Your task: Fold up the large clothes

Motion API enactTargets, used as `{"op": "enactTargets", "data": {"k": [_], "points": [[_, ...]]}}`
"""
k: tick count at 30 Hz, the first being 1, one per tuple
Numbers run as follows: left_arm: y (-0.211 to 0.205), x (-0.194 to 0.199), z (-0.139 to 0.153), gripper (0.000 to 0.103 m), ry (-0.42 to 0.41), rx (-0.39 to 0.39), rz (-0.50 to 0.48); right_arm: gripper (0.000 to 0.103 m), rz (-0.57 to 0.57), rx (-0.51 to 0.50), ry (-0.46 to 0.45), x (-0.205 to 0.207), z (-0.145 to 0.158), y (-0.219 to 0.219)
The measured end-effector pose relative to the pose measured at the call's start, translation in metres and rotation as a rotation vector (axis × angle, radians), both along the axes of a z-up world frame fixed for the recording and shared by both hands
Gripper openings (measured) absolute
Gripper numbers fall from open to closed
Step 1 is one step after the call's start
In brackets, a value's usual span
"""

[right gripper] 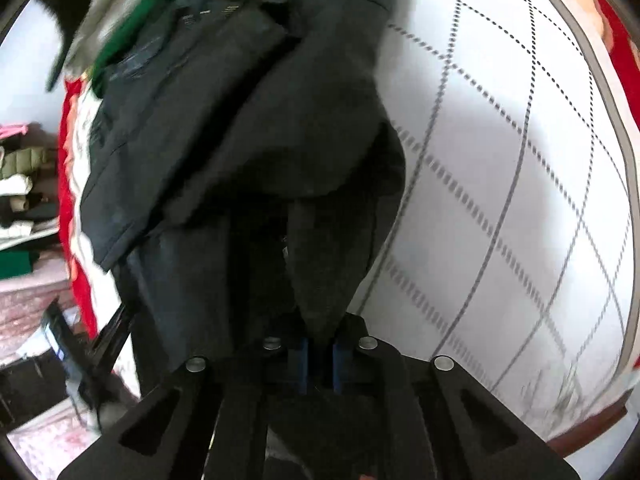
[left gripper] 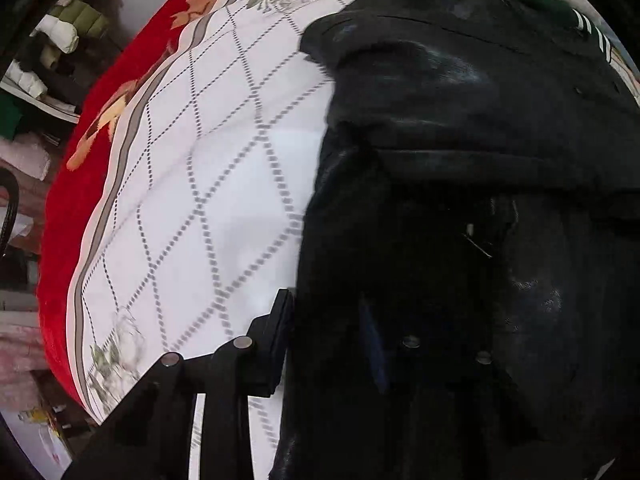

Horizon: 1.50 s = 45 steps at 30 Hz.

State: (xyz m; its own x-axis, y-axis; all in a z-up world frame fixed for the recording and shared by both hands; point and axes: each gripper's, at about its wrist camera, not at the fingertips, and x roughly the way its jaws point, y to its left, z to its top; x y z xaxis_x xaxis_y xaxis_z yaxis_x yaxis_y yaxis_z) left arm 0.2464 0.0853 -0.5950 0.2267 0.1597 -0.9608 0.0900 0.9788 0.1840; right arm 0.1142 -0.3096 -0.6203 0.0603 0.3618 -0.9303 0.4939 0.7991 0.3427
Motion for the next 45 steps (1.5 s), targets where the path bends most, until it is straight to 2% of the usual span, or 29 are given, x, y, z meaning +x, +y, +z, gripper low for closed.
{"op": "enactTargets", "data": {"k": [3,5,7,8,9,10,11,12,13,14,17,18,19,21,22,23,25,26,28,30,31,34,36,39,41,42,43,44,45], "points": [[0.008,-0.002,0.004,0.034,-0.001,-0.004,-0.013,0.006,0.012,0.010,0.035,-0.014,0.005,0.011],[0.010,-0.003,0.006,0.038,0.011,-0.017,-0.019,0.006,0.035,-0.066,0.130,-0.024,-0.015,0.014],[0.013,-0.005,0.011,0.057,0.018,-0.033,-0.003,0.006,0.040,-0.117,0.239,-0.042,-0.041,0.013],[0.009,-0.008,0.014,0.061,0.013,-0.028,0.003,0.006,0.036,-0.143,0.263,-0.044,-0.043,0.015],[0.006,-0.010,0.018,0.067,0.006,-0.030,0.004,0.008,0.058,-0.177,0.278,-0.040,-0.040,0.020],[0.002,-0.012,0.023,0.078,-0.004,-0.036,0.007,0.015,0.089,-0.213,0.290,-0.035,-0.034,0.025],[-0.003,-0.014,0.029,0.084,-0.016,-0.044,0.011,0.020,0.110,-0.241,0.299,-0.032,-0.028,0.028],[-0.008,-0.016,0.036,0.091,-0.028,-0.054,0.017,0.029,0.114,-0.249,0.291,-0.030,-0.017,0.028],[-0.014,-0.017,0.042,0.091,-0.039,-0.059,0.022,0.035,0.098,-0.240,0.267,-0.029,-0.008,0.026],[-0.004,-0.014,0.054,0.091,-0.051,-0.057,0.032,0.035,0.070,-0.237,0.240,-0.029,0.005,0.020],[-0.026,-0.015,0.075,0.091,-0.104,-0.035,0.068,0.036,-0.051,-0.212,0.125,-0.027,0.041,-0.003],[-0.032,-0.010,0.077,0.091,-0.113,-0.021,0.074,0.038,-0.105,-0.177,0.063,-0.023,0.050,-0.014],[-0.034,-0.008,0.078,0.091,-0.120,-0.004,0.080,0.045,-0.149,-0.144,0.008,-0.019,0.055,-0.024],[-0.043,-0.008,0.074,0.091,-0.090,0.036,0.130,0.058,-0.242,-0.097,-0.074,-0.004,0.055,-0.049],[-0.045,-0.006,0.070,0.091,-0.085,0.054,0.151,0.059,-0.278,-0.081,-0.100,0.003,0.050,-0.059],[-0.046,-0.001,0.066,0.091,-0.084,0.079,0.176,0.059,-0.297,-0.074,-0.104,0.011,0.040,-0.068],[-0.054,-0.001,0.061,0.091,-0.080,0.133,0.222,0.059,-0.302,-0.046,-0.038,0.031,0.013,-0.075],[-0.054,0.002,0.057,0.091,-0.074,0.159,0.251,0.058,-0.294,-0.036,-0.008,0.036,0.002,-0.075],[-0.052,0.006,0.056,0.091,-0.066,0.179,0.303,0.025,-0.242,-0.096,-0.005,0.033,0.001,-0.074],[-0.054,0.004,0.061,0.091,-0.079,0.211,0.349,0.012,-0.192,-0.134,-0.032,0.029,0.019,-0.073],[-0.056,0.003,0.064,0.091,-0.084,0.225,0.361,0.001,-0.185,-0.137,-0.044,0.023,0.024,-0.074],[-0.062,0.004,0.069,0.091,-0.098,0.263,0.384,0.000,-0.157,-0.157,-0.040,-0.002,0.041,-0.083],[-0.066,0.009,0.070,0.091,-0.095,0.271,0.399,0.000,-0.145,-0.047,-0.024,-0.015,0.038,-0.100],[-0.078,0.012,0.079,0.091,-0.127,0.282,0.401,0.001,-0.228,0.158,-0.105,-0.036,0.041,-0.132],[-0.086,0.012,0.084,0.091,-0.147,0.291,0.389,0.007,-0.244,0.254,-0.147,-0.031,0.040,-0.147],[-0.092,0.011,0.086,0.091,-0.150,0.291,0.384,0.023,-0.248,0.285,-0.159,-0.026,0.038,-0.150],[-0.097,0.010,0.087,0.091,-0.150,0.285,0.382,0.053,-0.236,0.302,-0.153,-0.014,0.030,-0.145],[-0.102,0.008,0.089,0.091,-0.150,0.279,0.381,0.065,-0.220,0.304,-0.119,-0.008,0.020,-0.146],[-0.107,0.007,0.090,0.091,-0.151,0.280,0.380,0.068,-0.224,0.313,-0.091,-0.012,0.011,-0.153]]}}
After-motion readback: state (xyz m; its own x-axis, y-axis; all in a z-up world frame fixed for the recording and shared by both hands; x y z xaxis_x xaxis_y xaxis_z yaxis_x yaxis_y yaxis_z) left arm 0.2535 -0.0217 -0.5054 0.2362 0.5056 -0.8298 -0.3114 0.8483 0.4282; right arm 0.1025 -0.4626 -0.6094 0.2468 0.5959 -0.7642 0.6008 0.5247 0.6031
